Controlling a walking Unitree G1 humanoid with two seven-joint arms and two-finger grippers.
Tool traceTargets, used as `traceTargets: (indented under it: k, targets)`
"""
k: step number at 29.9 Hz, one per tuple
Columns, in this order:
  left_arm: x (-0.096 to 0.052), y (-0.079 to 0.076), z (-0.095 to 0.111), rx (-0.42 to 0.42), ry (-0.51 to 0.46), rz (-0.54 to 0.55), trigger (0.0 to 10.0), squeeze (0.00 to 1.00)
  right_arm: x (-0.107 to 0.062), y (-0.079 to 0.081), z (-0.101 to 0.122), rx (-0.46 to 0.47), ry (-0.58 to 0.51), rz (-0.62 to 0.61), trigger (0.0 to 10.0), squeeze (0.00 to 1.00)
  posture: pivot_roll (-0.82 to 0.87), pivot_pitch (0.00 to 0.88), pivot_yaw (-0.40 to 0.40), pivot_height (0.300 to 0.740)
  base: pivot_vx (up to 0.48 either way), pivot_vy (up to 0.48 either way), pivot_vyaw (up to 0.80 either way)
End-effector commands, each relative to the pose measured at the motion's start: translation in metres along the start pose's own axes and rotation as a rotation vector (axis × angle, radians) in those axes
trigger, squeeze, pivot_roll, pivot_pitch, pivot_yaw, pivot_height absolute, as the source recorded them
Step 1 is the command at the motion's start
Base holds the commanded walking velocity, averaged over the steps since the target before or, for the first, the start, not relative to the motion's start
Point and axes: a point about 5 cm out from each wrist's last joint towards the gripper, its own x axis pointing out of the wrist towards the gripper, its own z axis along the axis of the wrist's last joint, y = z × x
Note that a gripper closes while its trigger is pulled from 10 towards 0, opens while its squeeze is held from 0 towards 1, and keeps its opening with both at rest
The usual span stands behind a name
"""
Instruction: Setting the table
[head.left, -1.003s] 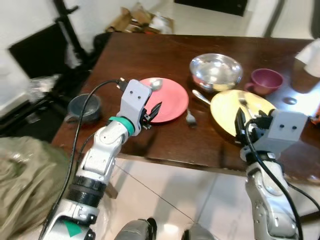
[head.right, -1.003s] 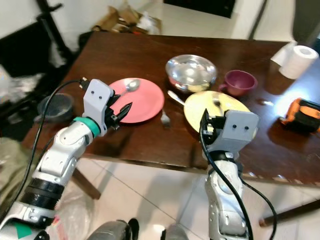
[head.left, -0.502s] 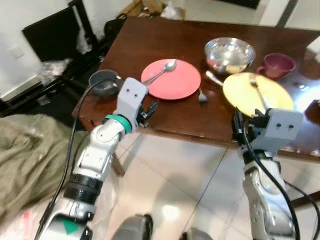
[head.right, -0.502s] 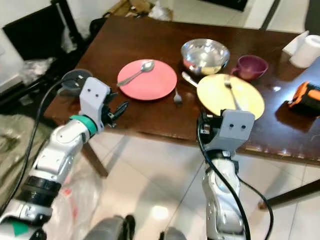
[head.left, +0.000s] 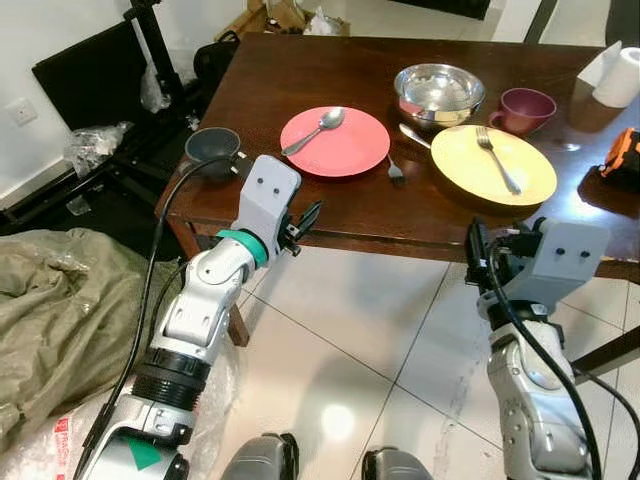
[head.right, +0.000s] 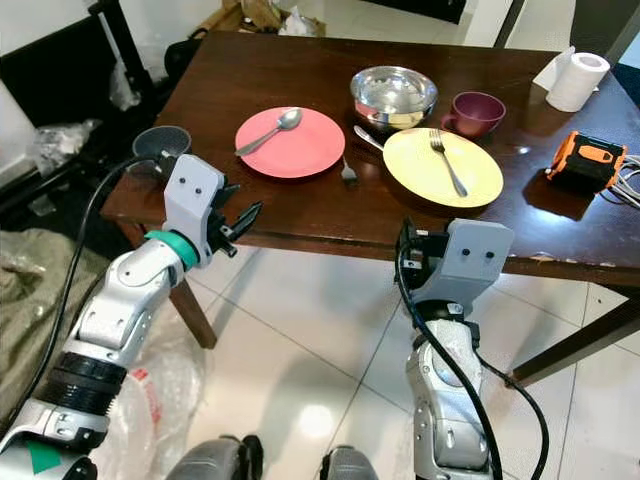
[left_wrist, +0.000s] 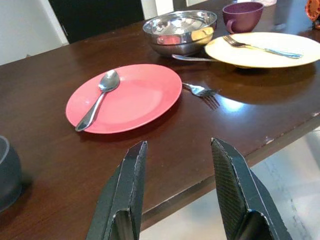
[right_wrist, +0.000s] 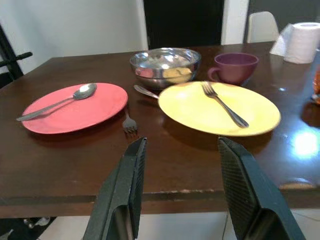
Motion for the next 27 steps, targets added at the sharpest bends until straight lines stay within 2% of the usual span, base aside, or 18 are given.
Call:
traceTargets:
  k: [1,27]
  targets:
    - [-0.0002,-0.0015,-0.0032,-0.006,0.014,-0.004,10.0,0.0,-0.0015,-0.0035,-0.0038,0.007,0.024,-0.014,10.0,0.0,0.02,0.0,0.109,0.74,0.0,0.0,-0.8]
    - [-0.0003,-0.0023,-0.0058,-0.01,0.02,0.006,10.0,0.0,0.0003,-0.0039,-0.0029,0.006,0.027,-0.004,10.0,0.0,0.02,0.0,0.097,0.74,0.0,0.0,-0.8]
